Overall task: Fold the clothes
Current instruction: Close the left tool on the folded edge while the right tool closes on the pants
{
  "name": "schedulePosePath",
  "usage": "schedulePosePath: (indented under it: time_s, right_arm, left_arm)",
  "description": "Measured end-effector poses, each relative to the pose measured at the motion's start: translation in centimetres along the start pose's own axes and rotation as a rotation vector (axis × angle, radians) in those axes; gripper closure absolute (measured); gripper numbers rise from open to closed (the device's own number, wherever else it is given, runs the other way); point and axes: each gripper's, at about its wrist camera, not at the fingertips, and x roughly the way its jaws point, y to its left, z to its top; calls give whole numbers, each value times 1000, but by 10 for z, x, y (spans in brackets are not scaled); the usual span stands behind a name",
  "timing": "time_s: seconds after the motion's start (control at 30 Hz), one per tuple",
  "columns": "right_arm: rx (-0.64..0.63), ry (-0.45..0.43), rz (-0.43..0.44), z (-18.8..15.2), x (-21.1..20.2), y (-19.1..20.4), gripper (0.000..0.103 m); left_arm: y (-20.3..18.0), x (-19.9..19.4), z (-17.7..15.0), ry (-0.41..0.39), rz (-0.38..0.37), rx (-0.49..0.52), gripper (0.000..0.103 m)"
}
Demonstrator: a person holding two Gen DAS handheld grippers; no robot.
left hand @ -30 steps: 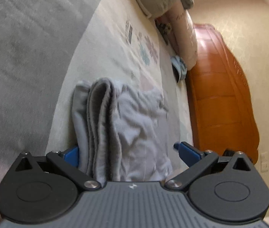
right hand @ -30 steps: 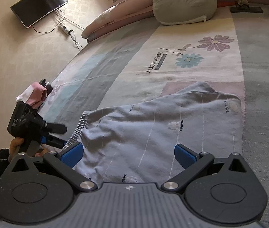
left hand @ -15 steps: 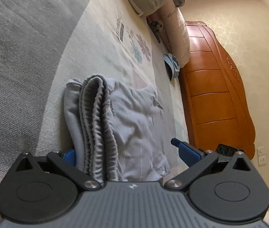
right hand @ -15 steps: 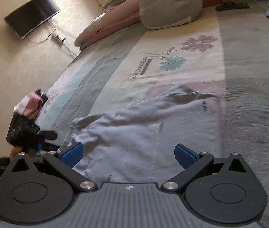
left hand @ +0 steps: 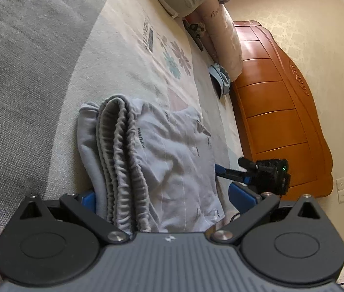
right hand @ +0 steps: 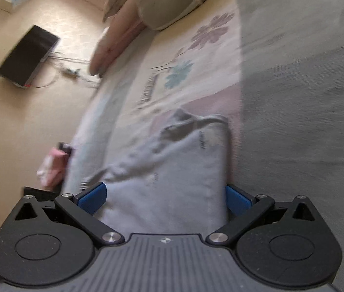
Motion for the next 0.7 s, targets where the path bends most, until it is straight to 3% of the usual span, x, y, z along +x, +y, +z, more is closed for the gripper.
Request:
schedulePosePath:
  time_s: [0.13, 0.37, 0.7]
  right_arm:
    - [20, 17, 65, 12, 12, -3, 0]
    - [43, 146, 190, -16, -4, -4, 0]
    - [18, 148, 249, 5, 27, 0, 0]
  left_arm:
    - [0, 0, 1, -2, 4, -18, 1]
    - [2, 0, 3, -6, 0, -24, 1]
    - [2, -1, 2, -10, 3, -24, 1]
